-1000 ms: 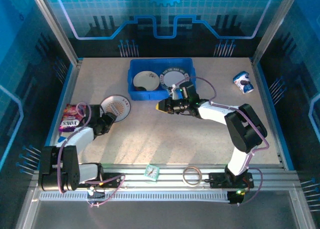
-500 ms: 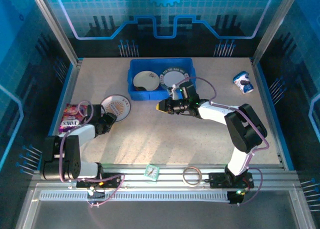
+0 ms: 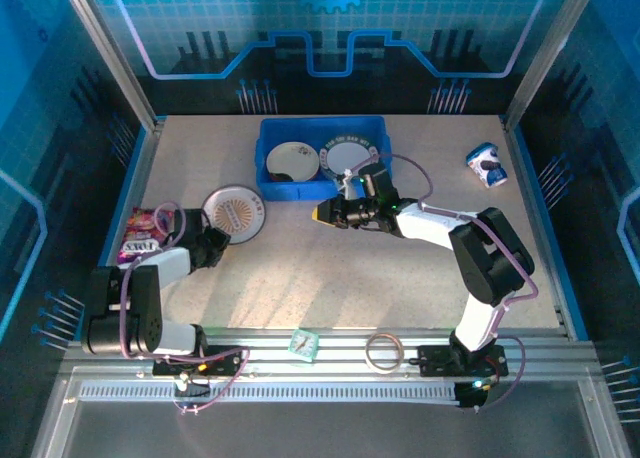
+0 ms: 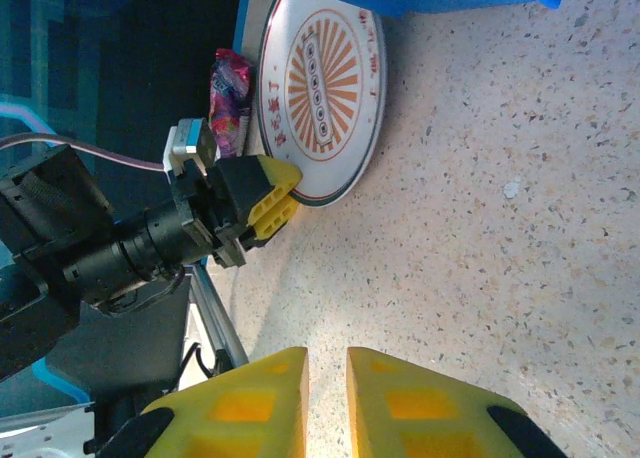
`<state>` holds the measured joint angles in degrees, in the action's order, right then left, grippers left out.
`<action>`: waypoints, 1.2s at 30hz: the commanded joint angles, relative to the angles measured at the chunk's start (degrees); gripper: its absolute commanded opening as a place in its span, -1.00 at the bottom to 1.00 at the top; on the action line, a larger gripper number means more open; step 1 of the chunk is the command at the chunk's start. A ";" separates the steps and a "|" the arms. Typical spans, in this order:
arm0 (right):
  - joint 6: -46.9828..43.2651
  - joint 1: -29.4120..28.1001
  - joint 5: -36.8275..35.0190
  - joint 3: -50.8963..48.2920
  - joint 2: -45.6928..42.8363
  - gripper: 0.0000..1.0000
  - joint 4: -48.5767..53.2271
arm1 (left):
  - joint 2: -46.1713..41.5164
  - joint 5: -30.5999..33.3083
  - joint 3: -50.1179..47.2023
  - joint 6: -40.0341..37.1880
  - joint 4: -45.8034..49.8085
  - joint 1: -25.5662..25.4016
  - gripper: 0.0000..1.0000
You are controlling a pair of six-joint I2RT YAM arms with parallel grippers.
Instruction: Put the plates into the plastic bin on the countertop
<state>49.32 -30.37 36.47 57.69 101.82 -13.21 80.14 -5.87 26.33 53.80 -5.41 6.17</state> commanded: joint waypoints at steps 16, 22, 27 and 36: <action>-1.86 -1.51 2.84 2.40 -0.58 -0.67 2.60 | -22.00 10.54 4.95 -7.41 16.95 -0.20 -1.00; -7.22 -1.45 0.42 4.49 -5.73 -0.46 9.40 | -35.19 11.25 12.72 -12.21 34.32 -0.20 -1.00; -11.51 -0.85 -0.96 6.58 -10.04 0.06 12.84 | -35.00 -1.25 22.61 -15.99 41.70 -0.27 -1.00; -8.48 3.08 2.17 8.67 -12.79 0.30 7.29 | -25.15 -20.71 31.90 -17.22 38.38 -6.98 -1.00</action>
<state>39.81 -28.80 36.93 65.19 89.86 -4.08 53.63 -18.20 54.74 38.94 33.45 2.39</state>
